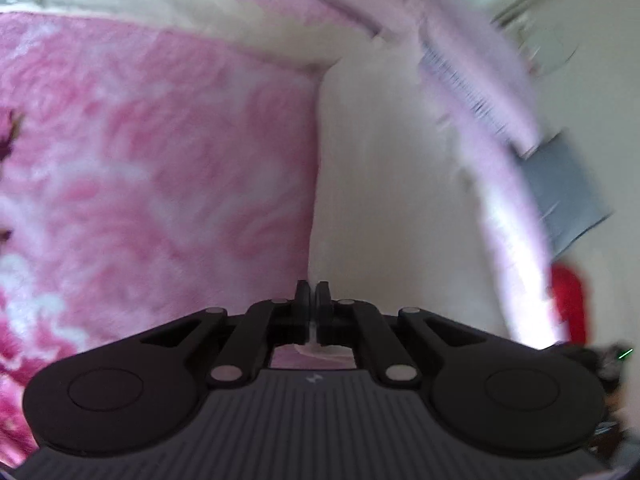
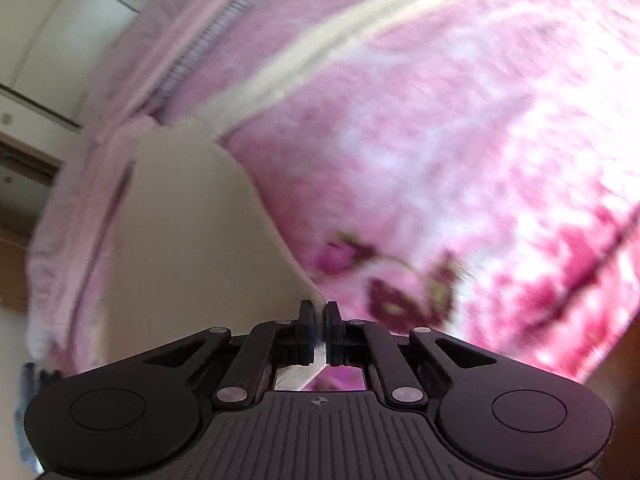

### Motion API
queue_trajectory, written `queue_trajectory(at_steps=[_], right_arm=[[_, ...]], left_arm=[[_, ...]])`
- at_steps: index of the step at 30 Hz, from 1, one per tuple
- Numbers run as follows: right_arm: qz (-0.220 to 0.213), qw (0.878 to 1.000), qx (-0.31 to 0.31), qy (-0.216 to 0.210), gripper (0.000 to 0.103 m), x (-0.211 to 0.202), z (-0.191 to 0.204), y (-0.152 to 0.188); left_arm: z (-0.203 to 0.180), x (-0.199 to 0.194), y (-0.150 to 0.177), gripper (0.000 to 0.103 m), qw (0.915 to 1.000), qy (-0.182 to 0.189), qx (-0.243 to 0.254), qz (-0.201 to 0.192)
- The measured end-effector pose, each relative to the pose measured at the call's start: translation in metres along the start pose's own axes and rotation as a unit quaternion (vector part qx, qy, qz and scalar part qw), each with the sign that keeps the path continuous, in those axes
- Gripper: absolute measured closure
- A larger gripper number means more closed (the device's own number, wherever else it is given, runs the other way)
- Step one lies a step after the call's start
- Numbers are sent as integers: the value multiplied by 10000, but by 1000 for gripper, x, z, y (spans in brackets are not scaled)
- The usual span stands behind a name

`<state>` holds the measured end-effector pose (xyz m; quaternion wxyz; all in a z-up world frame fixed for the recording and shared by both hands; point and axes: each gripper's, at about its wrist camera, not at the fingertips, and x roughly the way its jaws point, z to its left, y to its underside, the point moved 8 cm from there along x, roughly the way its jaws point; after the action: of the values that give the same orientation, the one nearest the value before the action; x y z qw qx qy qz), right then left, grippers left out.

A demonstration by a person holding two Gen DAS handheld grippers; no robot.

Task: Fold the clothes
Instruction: 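Grasp the cream garment hem with both grippers and pull it straight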

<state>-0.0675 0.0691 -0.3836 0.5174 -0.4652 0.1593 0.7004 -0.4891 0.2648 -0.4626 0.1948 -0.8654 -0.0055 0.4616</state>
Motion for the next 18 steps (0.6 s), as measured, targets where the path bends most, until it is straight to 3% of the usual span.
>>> queue_trajectory(at_steps=[5,7,10,11,13,16,18], right_arm=[[89,9945,-658,814,95,23,4,6],[-88,9832,-1251,1323,63,18,14,3],[-728,9526,-2300,1852,61,8,39,-3],[-937,9427,-2600,1869,61,7,50,-5],[-1114,9341,-3072,1441,61,17,74,-1],[-913,9122,-3838,1107,61,51,96,21],[-687,9020,-4127,1068,61,71,95,39]], left_arm=[[-2,-1,4,92,9990,-431,132,15],[-2,-17,0,91,9969,-745,231,-106],[-12,-35,-19,91,9933,-968,414,-482],[-22,-32,-24,91,9927,-924,544,-552],[-47,-13,-33,91,9913,-801,887,-550],[-75,20,-27,90,9870,-765,1371,-341],[-74,31,-7,90,9847,-948,1457,-107]])
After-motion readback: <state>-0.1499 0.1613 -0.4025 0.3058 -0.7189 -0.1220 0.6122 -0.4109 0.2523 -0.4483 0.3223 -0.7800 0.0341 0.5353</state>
